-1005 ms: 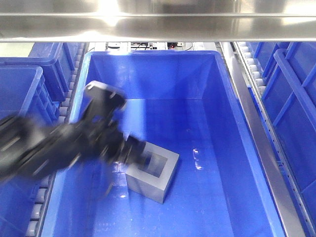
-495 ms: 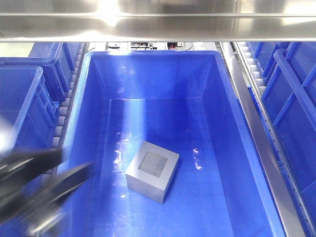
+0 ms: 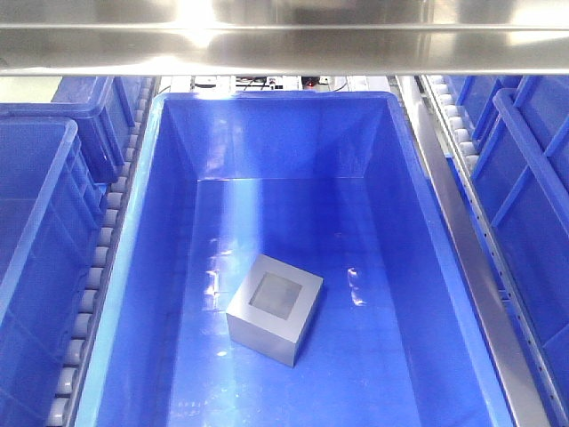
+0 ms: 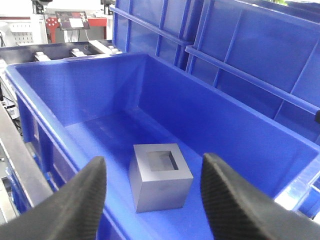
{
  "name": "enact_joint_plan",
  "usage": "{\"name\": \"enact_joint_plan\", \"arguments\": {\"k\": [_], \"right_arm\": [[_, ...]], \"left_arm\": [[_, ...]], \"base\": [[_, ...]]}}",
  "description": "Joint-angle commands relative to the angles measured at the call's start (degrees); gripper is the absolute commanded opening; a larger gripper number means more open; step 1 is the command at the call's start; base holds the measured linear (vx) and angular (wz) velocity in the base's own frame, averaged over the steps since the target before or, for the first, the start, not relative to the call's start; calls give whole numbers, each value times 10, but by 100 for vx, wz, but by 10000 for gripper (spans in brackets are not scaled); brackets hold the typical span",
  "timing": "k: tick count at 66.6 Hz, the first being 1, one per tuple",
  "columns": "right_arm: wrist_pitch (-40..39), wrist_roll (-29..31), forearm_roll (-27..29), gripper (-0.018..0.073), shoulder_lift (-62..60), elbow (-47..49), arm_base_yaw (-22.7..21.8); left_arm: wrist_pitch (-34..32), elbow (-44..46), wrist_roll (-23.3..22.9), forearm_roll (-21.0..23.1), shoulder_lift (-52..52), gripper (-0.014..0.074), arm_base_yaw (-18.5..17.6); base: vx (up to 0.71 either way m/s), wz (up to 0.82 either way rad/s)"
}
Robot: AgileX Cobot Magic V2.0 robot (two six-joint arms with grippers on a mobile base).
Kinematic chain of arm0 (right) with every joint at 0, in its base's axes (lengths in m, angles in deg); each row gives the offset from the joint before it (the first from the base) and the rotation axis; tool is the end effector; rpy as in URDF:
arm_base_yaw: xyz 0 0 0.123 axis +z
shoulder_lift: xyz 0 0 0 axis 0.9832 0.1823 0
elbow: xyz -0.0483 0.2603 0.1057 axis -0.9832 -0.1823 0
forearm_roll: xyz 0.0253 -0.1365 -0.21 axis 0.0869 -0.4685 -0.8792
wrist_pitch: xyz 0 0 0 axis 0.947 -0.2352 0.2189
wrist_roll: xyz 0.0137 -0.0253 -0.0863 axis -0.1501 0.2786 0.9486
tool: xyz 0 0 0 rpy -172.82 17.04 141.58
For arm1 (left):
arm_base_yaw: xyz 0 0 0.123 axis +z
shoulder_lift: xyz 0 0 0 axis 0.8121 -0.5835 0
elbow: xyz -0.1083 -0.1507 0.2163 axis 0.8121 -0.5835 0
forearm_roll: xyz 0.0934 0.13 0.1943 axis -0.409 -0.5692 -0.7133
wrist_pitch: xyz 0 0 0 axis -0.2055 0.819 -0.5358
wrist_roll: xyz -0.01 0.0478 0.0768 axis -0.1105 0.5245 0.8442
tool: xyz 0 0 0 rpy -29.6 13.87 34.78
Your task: Sort gray base to blue bin
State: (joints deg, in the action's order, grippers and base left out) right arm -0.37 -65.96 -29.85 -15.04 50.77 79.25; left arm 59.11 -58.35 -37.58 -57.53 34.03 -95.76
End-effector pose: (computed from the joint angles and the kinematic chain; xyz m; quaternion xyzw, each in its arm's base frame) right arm 0.0555 -0.0011 0.1850 -0.0115 0.7518 -0.0188 0.6590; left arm 0.0348 -0.0230 0.2991 0.2068 0.7169 -0.2467 0.6184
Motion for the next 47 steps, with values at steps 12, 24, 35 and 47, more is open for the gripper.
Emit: {"name": "enact_joint_plan", "arguments": {"k": [12, 24, 35, 47], "right_arm": [[-45, 7, -5, -5, -4, -3, -1], [-45, 7, -5, -5, -4, -3, -1], [-45, 7, -5, -5, -4, -3, -1], [-46, 7, -5, -5, -4, -3, -1]], "left_arm": [[-31, 11, 1, 4, 0, 301, -5], [-23, 11, 1, 4, 0, 106, -5], [-24, 11, 1, 4, 0, -10, -5], [-5, 11, 1, 4, 0, -8, -5]], "base": [[0, 0], [0, 0], [0, 0], [0, 0]]}}
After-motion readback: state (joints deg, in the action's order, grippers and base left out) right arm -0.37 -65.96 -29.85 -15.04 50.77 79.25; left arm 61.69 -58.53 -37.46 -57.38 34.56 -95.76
